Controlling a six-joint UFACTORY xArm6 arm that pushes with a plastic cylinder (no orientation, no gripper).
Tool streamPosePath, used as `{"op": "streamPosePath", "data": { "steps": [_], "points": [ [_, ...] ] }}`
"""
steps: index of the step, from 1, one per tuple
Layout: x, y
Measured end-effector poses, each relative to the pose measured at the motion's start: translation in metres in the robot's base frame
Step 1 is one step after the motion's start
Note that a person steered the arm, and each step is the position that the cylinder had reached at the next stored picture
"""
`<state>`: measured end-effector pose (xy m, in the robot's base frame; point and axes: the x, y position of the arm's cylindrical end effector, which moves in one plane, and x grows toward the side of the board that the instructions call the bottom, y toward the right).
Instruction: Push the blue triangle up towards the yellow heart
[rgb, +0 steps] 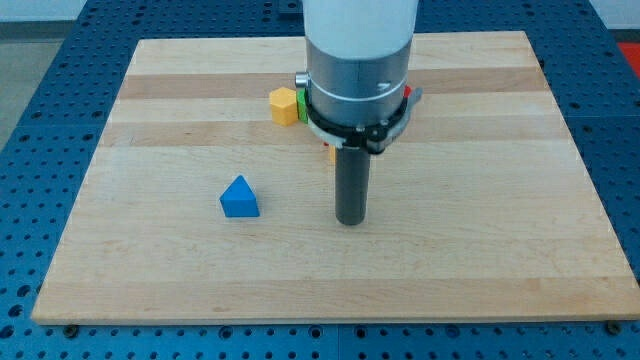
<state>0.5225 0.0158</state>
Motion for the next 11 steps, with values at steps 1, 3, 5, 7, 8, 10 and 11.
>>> {"op": "streamPosePath", "data": {
  "steps": [1, 3, 5, 7, 8, 10, 11],
  "points": [
    [0.013, -0.007],
    [0.013, -0.055],
    [0.013, -0.069],
    [0.013, -0.106],
    [0.013, -0.132],
    [0.013, -0.152],
    [0.013, -0.152]
  ]
}}
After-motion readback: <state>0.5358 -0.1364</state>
